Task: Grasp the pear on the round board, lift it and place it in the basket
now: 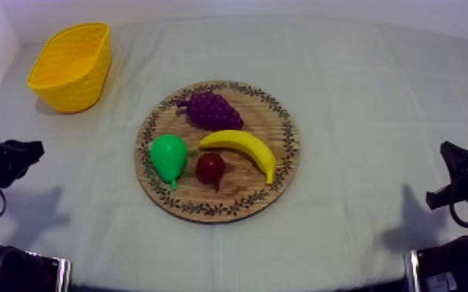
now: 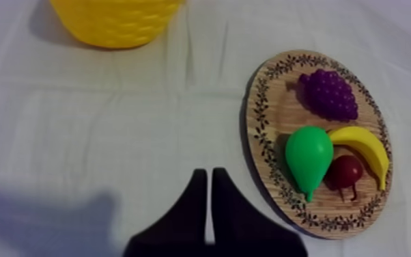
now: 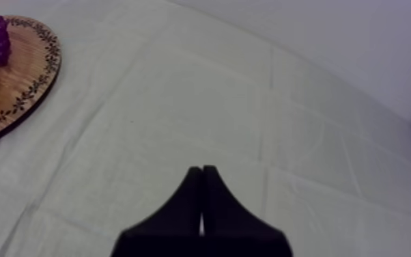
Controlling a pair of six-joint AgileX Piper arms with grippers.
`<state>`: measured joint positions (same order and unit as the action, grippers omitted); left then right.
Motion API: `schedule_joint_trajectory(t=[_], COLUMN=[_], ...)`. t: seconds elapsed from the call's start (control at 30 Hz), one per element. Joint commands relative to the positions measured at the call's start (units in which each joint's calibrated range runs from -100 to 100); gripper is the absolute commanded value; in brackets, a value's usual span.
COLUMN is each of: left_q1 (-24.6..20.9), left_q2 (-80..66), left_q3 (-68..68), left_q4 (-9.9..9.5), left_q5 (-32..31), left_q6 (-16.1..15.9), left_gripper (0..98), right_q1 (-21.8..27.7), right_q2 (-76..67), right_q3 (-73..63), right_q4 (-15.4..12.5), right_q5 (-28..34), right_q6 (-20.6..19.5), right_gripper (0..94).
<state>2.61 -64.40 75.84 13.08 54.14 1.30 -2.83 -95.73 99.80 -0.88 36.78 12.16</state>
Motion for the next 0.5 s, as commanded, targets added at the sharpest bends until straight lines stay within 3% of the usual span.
schedule_joint_trajectory(t=[0.0,0.27,0.47], left_q1=[0.0,0.8,3.9], left_q2=[4.1,12.5,18.9], left_q3=[-4.3,-15.2,-24.4], left_q4=[0.08,0.68,0.59], left_q5=[3.8,14.0,19.7], left_q6=[0.7,3.6,7.0], left_gripper=[0.0,0.0,0.0], right_q1=[0.0,0.0,0.0], right_q2=[0.0,0.0,0.0], right_q3=[0.0,0.0,0.0], right_q4=[0.0,0.0,0.0], right_q5=[0.0,0.0,0.0], right_q6=[0.0,0.0,0.0], right_gripper=[0.2,0.2,0.2])
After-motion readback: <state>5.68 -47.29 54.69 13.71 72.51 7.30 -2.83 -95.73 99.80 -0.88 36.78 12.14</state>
